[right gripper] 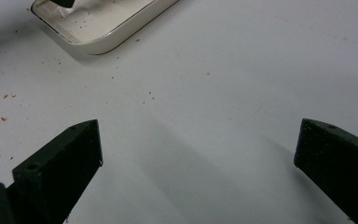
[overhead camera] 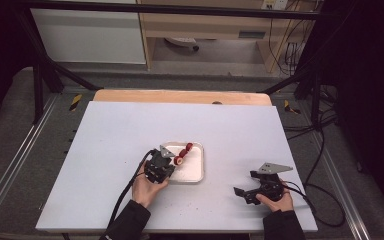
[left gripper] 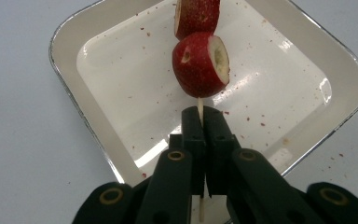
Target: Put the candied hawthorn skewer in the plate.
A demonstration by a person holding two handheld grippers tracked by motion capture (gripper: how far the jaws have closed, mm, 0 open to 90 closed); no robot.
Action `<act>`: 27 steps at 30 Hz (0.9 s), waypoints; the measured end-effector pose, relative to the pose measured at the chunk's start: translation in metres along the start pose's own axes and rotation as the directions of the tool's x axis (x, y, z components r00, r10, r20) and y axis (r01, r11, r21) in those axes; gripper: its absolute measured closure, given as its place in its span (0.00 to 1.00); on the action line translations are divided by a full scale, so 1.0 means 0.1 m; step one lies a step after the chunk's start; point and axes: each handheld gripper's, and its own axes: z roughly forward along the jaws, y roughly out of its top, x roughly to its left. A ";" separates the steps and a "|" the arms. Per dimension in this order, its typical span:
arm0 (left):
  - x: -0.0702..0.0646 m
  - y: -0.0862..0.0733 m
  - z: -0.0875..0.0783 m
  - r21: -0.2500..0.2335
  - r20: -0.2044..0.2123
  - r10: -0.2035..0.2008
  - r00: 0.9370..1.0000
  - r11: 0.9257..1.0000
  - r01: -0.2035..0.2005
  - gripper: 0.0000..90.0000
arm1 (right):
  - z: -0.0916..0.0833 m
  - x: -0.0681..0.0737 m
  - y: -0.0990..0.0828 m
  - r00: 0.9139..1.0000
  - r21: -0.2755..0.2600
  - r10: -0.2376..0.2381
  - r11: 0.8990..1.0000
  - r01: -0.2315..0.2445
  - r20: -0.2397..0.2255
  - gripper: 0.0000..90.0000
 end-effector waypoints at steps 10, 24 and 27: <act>-0.02 -0.01 0.03 0.011 -0.002 0.004 1.000 1.000 -0.003 0.97 | 0.00 0.00 0.00 1.000 0.002 0.000 1.000 0.000 0.004 0.02; 0.18 -0.01 -0.26 -0.046 0.058 0.042 0.997 0.998 -0.040 0.52 | -0.01 0.00 0.00 1.000 -0.002 0.005 1.000 -0.005 0.010 0.02; 0.24 -0.07 -0.33 -0.049 0.088 0.063 0.994 0.997 -0.059 0.41 | -0.01 0.00 0.00 1.000 -0.001 0.008 1.000 -0.008 0.010 0.01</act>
